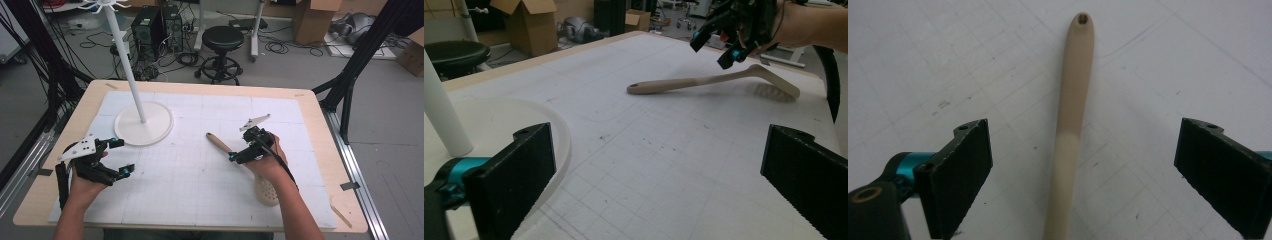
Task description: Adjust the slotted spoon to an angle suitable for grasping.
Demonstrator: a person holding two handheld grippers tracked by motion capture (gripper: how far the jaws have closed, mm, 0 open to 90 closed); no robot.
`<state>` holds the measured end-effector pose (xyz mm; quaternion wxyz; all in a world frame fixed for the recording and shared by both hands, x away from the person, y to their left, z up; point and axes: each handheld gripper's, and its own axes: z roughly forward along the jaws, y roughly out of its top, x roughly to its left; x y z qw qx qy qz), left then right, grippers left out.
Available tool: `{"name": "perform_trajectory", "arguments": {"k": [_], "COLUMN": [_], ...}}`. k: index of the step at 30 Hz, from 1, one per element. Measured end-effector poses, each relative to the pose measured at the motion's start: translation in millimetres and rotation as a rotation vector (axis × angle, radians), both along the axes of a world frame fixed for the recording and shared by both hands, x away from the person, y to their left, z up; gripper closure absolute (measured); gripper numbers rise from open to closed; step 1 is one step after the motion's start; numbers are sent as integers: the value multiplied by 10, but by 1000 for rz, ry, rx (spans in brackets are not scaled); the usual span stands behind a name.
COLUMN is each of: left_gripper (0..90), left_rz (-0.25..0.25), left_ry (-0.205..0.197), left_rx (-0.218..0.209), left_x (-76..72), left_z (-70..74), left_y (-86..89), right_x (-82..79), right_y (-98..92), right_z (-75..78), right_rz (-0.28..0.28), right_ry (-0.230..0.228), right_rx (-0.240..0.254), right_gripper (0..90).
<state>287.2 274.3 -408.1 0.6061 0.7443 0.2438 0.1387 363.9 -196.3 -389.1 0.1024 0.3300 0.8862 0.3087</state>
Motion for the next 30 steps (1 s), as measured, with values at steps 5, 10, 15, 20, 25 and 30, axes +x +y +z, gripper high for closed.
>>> {"name": "perform_trajectory", "arguments": {"k": [5, 10, 15, 20, 25, 30], "left_gripper": [16, 17, 17, 16, 17, 17], "left_rz": [6, 2, 8, 6, 1, 7], "left_ry": [-2, 2, -2, -3, -1, -8], "left_rx": [-8, -1, -8, -8, 2, -7], "left_x": [-1, 1, -5, -6, -3, -11], "left_z": [7, 1, 14, 20, 18, 34], "left_y": [23, 5, 28, 20, 4, 30], "right_x": [83, 115, 151, 153, 128, 104], "right_y": [114, 184, 199, 200, 207, 214], "right_z": [-70, -149, -233, -264, -234, -196], "right_rz": [6, 28, 16, 14, 25, 48], "right_ry": [70, 138, 194, 218, 219, 210], "right_rx": [-71, -129, -178, -207, -198, -186], "right_gripper": [185, 381, 474, 613, 734, 765]}}
